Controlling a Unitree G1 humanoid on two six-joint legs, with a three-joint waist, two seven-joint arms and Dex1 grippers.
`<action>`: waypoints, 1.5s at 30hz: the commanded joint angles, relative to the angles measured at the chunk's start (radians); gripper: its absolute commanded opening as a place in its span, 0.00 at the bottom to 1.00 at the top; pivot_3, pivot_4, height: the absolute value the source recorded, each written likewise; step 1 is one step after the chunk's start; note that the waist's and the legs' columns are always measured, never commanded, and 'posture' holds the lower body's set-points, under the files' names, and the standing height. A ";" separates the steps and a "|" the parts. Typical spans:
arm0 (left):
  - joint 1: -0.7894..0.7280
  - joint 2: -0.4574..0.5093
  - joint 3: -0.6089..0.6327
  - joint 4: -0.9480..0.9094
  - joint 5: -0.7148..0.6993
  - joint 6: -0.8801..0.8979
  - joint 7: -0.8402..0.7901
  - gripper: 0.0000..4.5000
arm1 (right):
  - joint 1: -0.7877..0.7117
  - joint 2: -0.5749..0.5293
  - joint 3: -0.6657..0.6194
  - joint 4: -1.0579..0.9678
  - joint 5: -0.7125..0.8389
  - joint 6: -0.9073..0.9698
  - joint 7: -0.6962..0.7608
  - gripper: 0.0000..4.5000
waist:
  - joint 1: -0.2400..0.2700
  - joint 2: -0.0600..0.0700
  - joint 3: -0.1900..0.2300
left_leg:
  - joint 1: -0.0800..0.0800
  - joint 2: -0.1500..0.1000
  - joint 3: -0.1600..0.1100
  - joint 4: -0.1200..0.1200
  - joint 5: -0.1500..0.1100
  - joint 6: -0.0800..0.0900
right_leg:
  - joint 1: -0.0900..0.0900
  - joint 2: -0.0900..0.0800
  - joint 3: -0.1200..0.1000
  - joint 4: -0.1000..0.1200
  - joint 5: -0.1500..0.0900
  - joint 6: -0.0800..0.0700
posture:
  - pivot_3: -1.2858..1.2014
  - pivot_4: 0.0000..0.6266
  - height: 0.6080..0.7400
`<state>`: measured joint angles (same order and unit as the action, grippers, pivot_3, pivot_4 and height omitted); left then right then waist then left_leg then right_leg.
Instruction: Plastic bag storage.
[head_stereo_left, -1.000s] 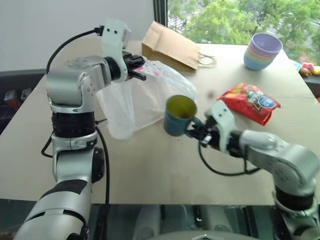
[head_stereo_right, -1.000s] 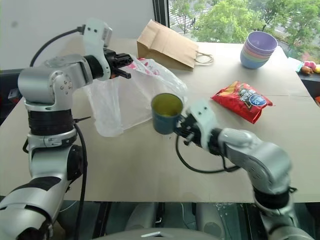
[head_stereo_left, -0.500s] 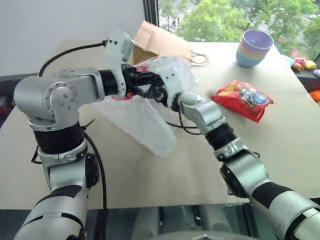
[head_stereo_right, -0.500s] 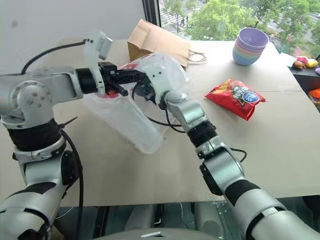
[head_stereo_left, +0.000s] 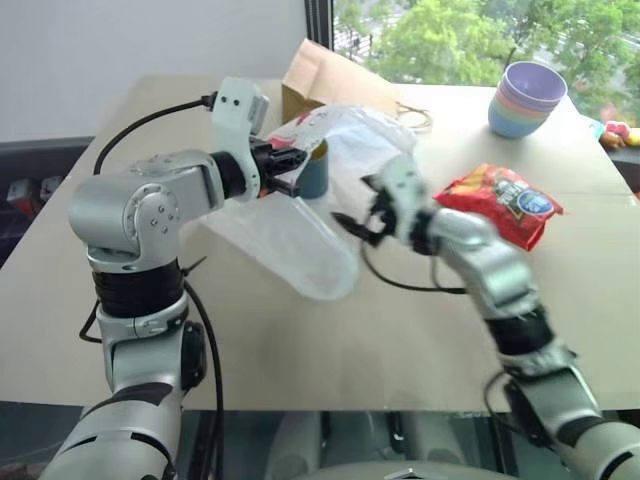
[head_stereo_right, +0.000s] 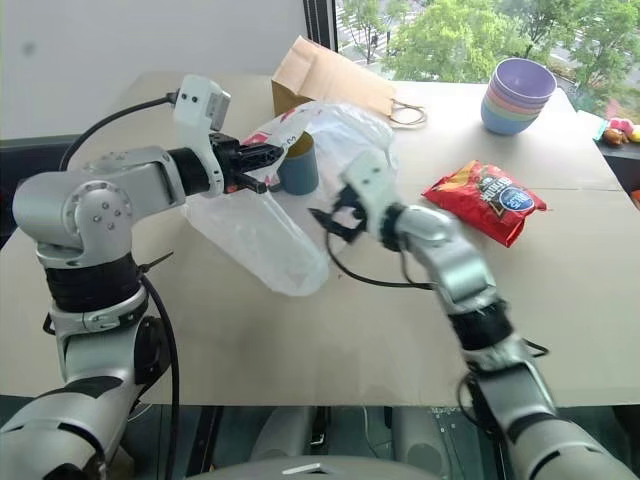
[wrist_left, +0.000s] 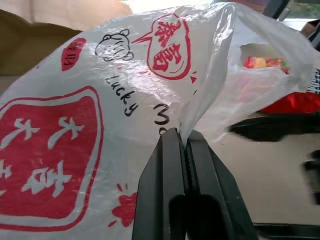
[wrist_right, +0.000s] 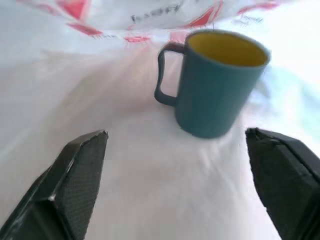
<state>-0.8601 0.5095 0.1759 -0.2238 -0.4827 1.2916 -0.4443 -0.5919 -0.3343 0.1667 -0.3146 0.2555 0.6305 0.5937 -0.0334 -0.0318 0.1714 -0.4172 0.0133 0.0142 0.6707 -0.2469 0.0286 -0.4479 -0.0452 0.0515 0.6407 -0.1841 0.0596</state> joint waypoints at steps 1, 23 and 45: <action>0.001 -0.028 -0.027 -0.018 0.009 -0.080 0.014 0.00 | 0.055 -0.109 -0.086 -0.285 0.038 0.072 0.015 0.99 | 0.002 0.000 0.000 | 0.001 0.000 0.000 0.000 0.000 0.000 | 0.000 0.000 0.000 0.000 0.000 0.000 | 0.52 0.24 1.00; -0.001 -0.073 -0.058 0.003 -0.002 -0.151 0.044 0.00 | 0.062 -0.505 0.248 0.566 -0.942 -0.487 -0.387 0.94 | -0.006 -0.001 0.000 | 0.002 -0.001 0.008 0.003 0.001 0.000 | 0.002 0.001 0.004 0.000 -0.002 0.002 | 0.52 0.24 1.00; -0.100 -0.048 -0.010 0.216 -0.008 -0.213 0.011 0.00 | 0.368 -0.491 -0.227 -0.486 -0.270 -0.131 0.152 0.01 | 0.003 -0.001 0.000 | 0.002 -0.002 0.004 0.004 0.000 0.001 | 0.005 0.001 0.000 0.000 -0.002 0.003 | 0.52 0.24 1.00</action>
<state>-0.9321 0.4480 0.1737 0.0048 -0.4825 1.1028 -0.4102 -0.2074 -0.8296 -0.0360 -0.7102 -0.0668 0.4430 0.7209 -0.0299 -0.0329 0.1711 -0.4152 0.0114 0.0180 0.6753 -0.2466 0.0292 -0.4426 -0.0442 0.0521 0.6405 -0.1860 0.0625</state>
